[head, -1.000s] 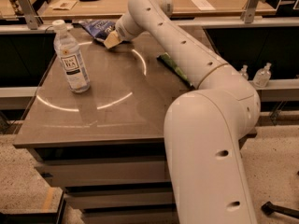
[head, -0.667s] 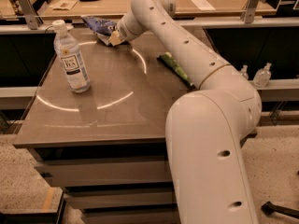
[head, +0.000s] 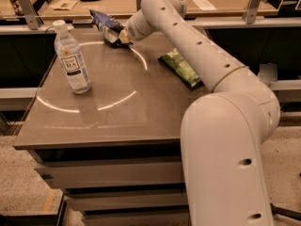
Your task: Move blue chip bag near blue plastic bottle
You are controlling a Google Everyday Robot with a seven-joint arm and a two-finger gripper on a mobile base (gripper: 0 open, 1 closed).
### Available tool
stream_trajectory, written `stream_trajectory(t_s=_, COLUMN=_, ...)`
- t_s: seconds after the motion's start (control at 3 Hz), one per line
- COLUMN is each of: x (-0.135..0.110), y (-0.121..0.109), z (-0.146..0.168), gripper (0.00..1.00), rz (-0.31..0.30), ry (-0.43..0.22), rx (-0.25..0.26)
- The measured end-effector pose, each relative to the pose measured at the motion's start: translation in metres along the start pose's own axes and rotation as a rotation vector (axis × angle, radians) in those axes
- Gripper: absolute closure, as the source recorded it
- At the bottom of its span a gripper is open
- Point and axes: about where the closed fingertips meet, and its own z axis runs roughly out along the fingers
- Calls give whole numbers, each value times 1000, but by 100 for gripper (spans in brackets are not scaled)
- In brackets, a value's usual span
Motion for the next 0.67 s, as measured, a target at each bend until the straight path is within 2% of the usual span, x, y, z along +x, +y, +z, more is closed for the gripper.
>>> stream_trajectory(t_s=0.33, x=5, y=-2, z=-31, gripper=100, rz=-14, ry=-15, rx=-10)
stream_trajectory(t_s=0.67, x=12, y=9, z=-72, gripper=100, rz=-32, ry=-28, rx=-38)
